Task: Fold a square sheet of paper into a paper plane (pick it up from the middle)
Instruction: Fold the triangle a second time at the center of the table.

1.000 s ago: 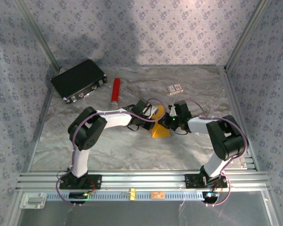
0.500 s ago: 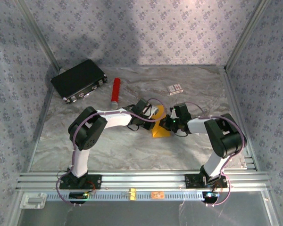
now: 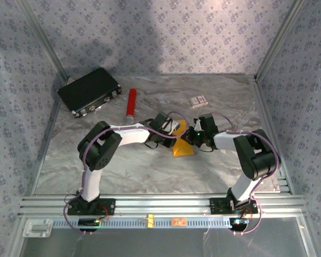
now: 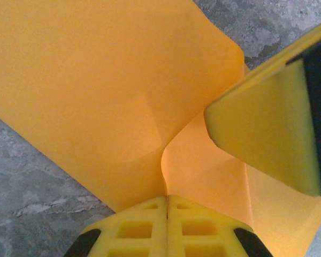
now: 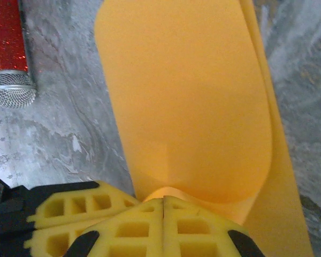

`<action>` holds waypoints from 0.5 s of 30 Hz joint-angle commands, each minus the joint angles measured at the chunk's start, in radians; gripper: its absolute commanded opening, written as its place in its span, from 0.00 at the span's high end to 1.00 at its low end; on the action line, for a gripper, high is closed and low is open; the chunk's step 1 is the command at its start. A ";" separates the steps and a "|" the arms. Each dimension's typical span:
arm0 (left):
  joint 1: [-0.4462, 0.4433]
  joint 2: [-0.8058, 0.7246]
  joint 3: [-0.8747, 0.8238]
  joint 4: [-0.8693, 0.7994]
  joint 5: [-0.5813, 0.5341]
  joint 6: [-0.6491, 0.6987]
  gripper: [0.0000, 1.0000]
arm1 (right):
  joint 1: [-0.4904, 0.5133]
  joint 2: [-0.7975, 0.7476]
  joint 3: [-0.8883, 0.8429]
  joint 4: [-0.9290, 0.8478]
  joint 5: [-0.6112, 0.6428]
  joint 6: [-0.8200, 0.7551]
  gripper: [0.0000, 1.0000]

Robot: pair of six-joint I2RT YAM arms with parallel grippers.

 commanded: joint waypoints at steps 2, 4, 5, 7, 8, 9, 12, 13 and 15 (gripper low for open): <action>-0.002 0.058 -0.009 -0.086 0.003 0.020 0.94 | -0.018 0.026 -0.001 -0.050 0.035 0.015 0.97; -0.002 0.058 -0.009 -0.088 0.003 0.020 0.94 | -0.026 0.043 -0.023 -0.028 0.043 0.028 0.97; -0.001 0.057 -0.009 -0.089 0.003 0.021 0.94 | -0.030 0.048 -0.040 -0.011 0.052 0.040 0.97; -0.002 0.055 -0.010 -0.091 0.003 0.023 0.94 | -0.043 0.056 -0.064 0.022 0.057 0.064 0.97; -0.002 0.055 -0.010 -0.090 0.003 0.022 0.95 | -0.049 0.061 -0.072 0.039 0.056 0.076 0.97; -0.002 0.056 -0.010 -0.091 0.003 0.023 0.94 | -0.054 0.065 -0.074 0.045 0.053 0.084 0.97; -0.001 0.057 -0.010 -0.093 0.003 0.024 0.94 | -0.069 0.064 -0.065 0.045 0.038 0.106 0.97; -0.001 0.058 -0.011 -0.093 0.003 0.023 0.94 | -0.073 0.062 -0.061 0.042 0.038 0.112 0.97; -0.001 0.056 -0.011 -0.095 0.003 0.026 0.94 | -0.084 0.050 -0.047 0.013 0.055 0.114 0.97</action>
